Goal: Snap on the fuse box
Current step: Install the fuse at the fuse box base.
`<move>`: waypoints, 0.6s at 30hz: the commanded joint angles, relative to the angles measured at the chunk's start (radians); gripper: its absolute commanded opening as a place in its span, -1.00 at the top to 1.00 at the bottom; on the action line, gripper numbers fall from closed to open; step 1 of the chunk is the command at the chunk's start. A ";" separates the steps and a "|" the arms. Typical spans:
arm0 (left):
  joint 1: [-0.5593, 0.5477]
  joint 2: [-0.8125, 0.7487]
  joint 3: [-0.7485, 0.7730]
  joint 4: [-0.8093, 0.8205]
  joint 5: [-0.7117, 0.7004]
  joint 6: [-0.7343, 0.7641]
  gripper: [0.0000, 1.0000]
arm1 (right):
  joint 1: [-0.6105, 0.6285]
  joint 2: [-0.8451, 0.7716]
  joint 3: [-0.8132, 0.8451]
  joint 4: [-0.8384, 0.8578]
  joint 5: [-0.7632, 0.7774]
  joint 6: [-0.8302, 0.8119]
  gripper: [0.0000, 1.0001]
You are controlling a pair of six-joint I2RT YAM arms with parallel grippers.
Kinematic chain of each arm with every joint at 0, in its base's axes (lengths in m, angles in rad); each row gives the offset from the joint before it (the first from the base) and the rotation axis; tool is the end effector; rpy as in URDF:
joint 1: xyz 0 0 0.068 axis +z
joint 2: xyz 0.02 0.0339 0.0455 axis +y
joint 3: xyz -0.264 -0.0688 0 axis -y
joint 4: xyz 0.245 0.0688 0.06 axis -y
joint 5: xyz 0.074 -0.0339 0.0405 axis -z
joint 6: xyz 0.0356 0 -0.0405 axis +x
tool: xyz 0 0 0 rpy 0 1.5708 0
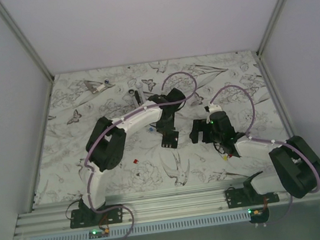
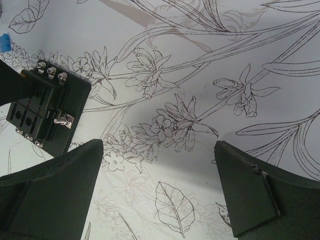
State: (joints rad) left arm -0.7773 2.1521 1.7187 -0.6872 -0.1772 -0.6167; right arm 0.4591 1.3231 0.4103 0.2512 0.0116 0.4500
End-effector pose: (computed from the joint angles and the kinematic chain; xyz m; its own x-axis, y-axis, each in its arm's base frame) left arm 0.3323 -0.3181 0.1875 -0.8912 0.0782 -0.4468 0.1474 0.9815 -0.1222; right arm 0.2145 0.1056 0.1450 -0.6851 0.1465 -0.7136 -0.1520 0.9292 0.3368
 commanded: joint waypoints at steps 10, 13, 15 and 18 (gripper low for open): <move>-0.019 -0.114 -0.042 -0.060 -0.004 0.005 0.21 | -0.008 -0.016 0.013 0.020 -0.002 0.007 -1.00; -0.017 -0.169 -0.090 -0.035 0.009 0.000 0.19 | -0.007 -0.014 0.014 0.023 -0.006 0.004 -0.99; -0.016 -0.214 -0.137 -0.010 0.015 -0.007 0.13 | -0.008 -0.014 0.015 0.022 -0.009 0.002 -1.00; -0.008 -0.291 -0.220 0.020 0.020 -0.014 0.01 | -0.008 -0.016 0.017 0.023 -0.020 -0.006 -0.99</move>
State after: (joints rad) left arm -0.7918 1.9579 1.5837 -0.6758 -0.1711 -0.6178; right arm 0.4591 1.3228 0.4103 0.2512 0.0082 0.4496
